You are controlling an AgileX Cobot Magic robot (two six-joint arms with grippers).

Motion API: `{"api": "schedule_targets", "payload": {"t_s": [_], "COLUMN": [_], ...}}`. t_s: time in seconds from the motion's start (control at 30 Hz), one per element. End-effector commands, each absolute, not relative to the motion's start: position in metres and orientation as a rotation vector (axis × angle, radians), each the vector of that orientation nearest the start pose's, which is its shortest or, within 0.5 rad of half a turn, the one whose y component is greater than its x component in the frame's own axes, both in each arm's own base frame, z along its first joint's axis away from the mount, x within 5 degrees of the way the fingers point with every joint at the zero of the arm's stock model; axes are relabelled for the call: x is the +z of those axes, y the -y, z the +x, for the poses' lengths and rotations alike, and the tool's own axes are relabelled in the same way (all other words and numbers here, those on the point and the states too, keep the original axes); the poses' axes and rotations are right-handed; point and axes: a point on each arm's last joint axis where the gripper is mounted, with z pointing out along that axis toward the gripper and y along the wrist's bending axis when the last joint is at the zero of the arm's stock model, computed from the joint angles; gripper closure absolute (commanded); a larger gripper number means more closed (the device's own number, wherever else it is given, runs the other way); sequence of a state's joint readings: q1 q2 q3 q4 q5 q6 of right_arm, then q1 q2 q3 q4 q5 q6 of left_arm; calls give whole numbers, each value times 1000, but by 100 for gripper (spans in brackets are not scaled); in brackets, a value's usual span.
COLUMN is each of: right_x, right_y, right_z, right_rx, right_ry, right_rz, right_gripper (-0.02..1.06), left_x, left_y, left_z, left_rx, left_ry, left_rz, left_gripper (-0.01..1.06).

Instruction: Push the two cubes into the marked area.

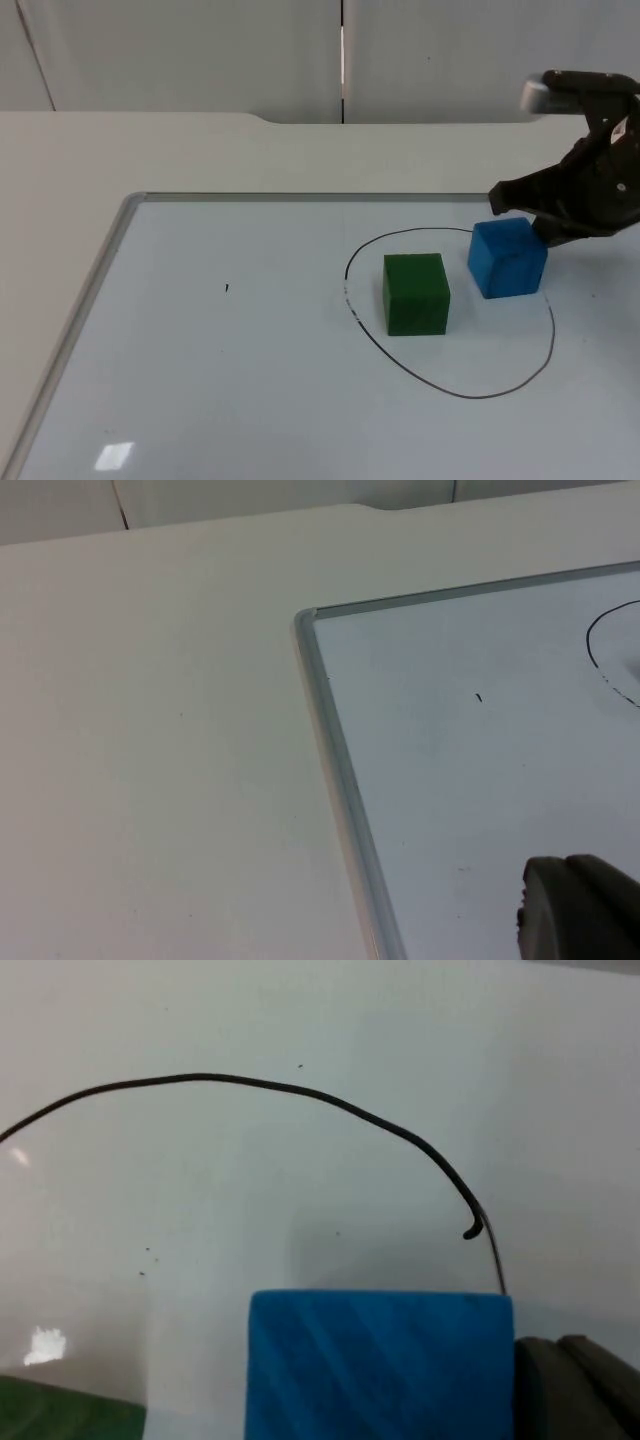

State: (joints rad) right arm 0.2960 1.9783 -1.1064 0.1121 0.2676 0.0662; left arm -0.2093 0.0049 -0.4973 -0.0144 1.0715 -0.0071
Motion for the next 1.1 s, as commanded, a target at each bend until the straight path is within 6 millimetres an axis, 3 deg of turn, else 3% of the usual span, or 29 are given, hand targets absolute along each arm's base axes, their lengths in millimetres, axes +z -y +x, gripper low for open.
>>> {"api": "schedule_targets", "payload": {"t_s": [0.0,0.23,0.8,0.97,1.07], "right_x": [129,130,131,149,192], "right_y": [-121,-136,-134,-130,-127], "right_z": [367,363,363,362,356], "right_rx": [213,226,206,163,167], "right_ry": [-2617,-2593,-2601,-2595,-2489], "right_rz": [-180,-238,-271,-336,-350], "right_gripper": [105,105,105,105,105], "left_x": [274,274,274,274,274], "left_y": [0,0,0,0,0], "left_z": [-5,-5,-5,-5,-5], "left_rx": [-146,-146,-146,-146,-146], "left_ry": [-2057,-2057,-2057,-2057,-2057], "left_rz": [209,209,209,209,209], "left_gripper": [105,105,105,105,105]}}
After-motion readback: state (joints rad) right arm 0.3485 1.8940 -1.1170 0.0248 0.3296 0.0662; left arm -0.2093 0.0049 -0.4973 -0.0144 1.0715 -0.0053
